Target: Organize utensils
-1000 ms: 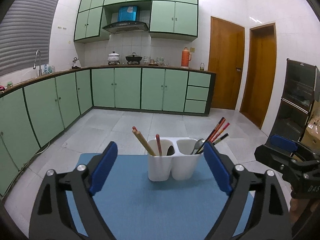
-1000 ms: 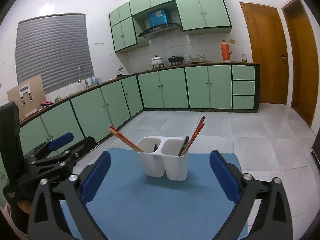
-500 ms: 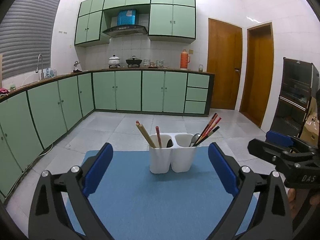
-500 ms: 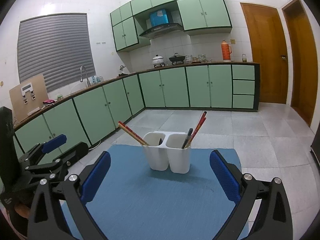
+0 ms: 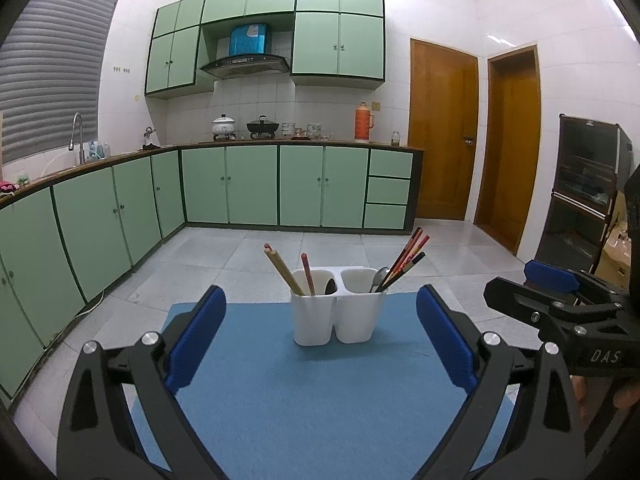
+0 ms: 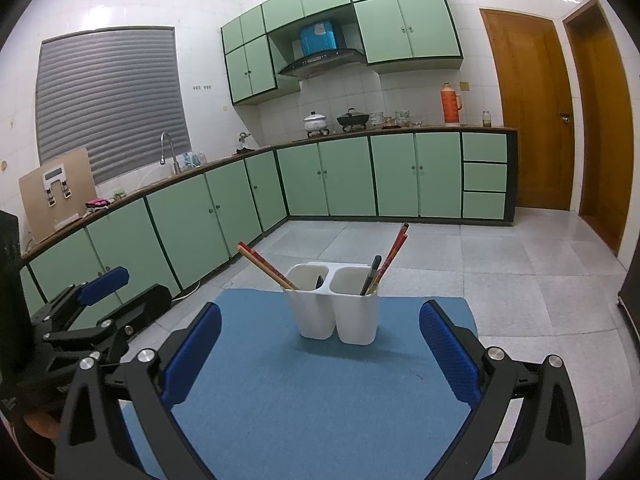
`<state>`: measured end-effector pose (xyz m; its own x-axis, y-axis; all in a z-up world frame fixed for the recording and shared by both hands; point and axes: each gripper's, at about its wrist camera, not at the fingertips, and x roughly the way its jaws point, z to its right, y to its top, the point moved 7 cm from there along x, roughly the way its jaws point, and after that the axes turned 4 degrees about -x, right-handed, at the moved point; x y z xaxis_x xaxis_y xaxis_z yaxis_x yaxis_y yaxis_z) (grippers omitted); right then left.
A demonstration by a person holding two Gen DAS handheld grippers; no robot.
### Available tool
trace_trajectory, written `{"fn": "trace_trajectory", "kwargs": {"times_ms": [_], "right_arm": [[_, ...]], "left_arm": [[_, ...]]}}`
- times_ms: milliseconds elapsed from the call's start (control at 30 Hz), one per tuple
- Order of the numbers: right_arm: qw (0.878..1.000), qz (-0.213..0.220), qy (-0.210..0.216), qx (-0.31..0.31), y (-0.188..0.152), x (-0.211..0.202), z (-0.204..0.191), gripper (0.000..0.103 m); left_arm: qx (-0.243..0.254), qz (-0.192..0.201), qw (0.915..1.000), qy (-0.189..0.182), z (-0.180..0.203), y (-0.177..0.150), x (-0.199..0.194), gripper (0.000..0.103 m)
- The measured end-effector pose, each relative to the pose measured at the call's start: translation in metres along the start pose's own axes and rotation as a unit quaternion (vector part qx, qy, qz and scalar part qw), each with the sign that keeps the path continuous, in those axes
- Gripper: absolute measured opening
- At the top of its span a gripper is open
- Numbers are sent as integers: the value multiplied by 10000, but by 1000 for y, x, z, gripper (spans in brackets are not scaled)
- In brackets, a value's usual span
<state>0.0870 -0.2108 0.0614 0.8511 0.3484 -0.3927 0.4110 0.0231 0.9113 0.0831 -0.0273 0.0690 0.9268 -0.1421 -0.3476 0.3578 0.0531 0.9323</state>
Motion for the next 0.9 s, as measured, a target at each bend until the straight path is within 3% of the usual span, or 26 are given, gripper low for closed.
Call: {"fn": "trace_trajectory", "kwargs": {"times_ms": [900], "right_arm": [[10000, -30, 4, -44, -2, 1, -1, 97]], "left_arm": [[-68, -23, 10000, 25, -5, -4, 0, 94]]}}
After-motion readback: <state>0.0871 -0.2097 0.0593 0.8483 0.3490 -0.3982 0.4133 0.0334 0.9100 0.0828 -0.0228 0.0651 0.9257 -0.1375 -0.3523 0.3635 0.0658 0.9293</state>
